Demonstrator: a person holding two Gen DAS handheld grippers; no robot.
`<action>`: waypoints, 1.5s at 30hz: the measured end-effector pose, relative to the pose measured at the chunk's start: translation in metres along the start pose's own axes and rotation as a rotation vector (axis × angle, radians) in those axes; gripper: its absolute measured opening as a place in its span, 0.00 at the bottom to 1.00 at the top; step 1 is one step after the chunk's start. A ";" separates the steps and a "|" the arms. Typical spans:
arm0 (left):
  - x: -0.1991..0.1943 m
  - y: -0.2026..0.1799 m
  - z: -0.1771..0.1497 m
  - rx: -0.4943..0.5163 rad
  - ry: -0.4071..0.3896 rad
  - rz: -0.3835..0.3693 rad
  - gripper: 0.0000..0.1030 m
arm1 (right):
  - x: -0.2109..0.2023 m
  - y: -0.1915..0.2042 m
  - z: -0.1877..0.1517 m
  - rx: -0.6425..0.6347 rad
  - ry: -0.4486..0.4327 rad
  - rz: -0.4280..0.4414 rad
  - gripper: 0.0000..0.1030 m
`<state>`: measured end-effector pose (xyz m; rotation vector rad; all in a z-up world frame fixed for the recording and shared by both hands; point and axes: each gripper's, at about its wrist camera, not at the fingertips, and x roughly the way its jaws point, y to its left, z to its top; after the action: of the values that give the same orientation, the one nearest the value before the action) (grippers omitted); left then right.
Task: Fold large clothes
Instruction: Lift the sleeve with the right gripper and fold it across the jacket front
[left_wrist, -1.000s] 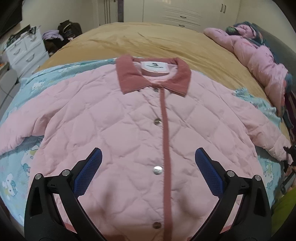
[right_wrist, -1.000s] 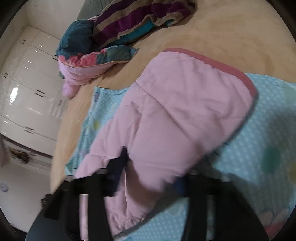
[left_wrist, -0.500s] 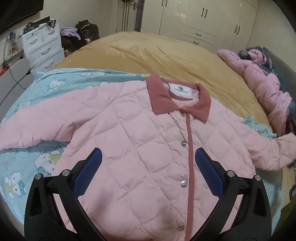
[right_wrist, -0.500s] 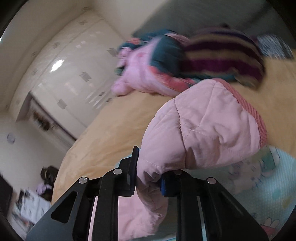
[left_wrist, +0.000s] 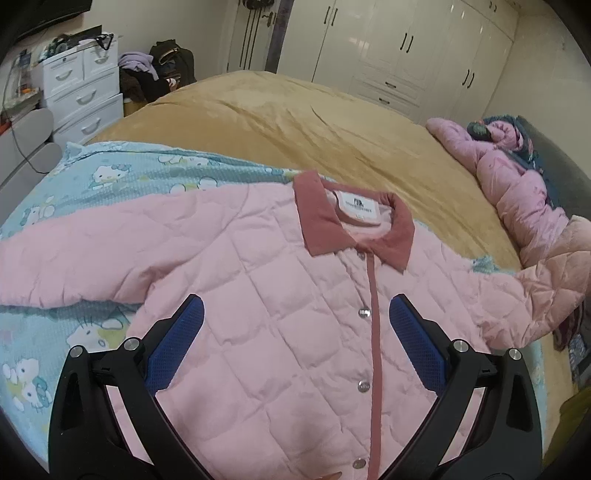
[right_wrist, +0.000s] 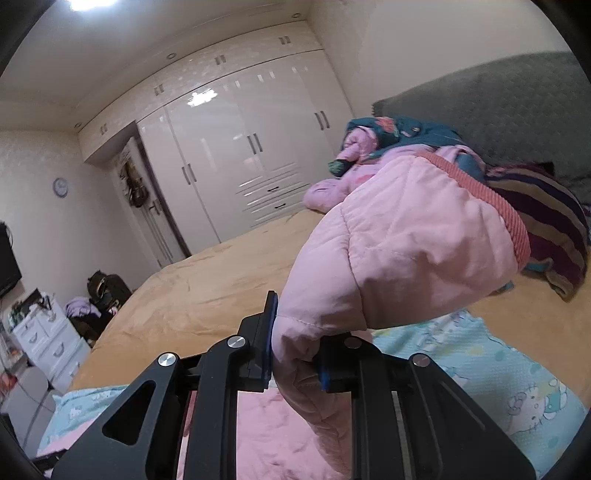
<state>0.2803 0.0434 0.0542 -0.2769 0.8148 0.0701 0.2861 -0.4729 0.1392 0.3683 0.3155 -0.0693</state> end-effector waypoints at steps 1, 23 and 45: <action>-0.001 0.004 0.003 -0.011 -0.006 -0.005 0.91 | 0.001 0.006 -0.001 -0.013 0.004 0.009 0.17; 0.016 0.058 0.028 -0.125 -0.061 -0.155 0.91 | 0.051 0.186 -0.109 -0.323 0.152 0.176 0.17; 0.047 0.107 0.015 -0.306 0.011 -0.367 0.91 | 0.077 0.281 -0.274 -0.513 0.454 0.320 0.18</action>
<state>0.3056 0.1479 0.0067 -0.7116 0.7519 -0.1525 0.3140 -0.1120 -0.0312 -0.0858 0.6996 0.4096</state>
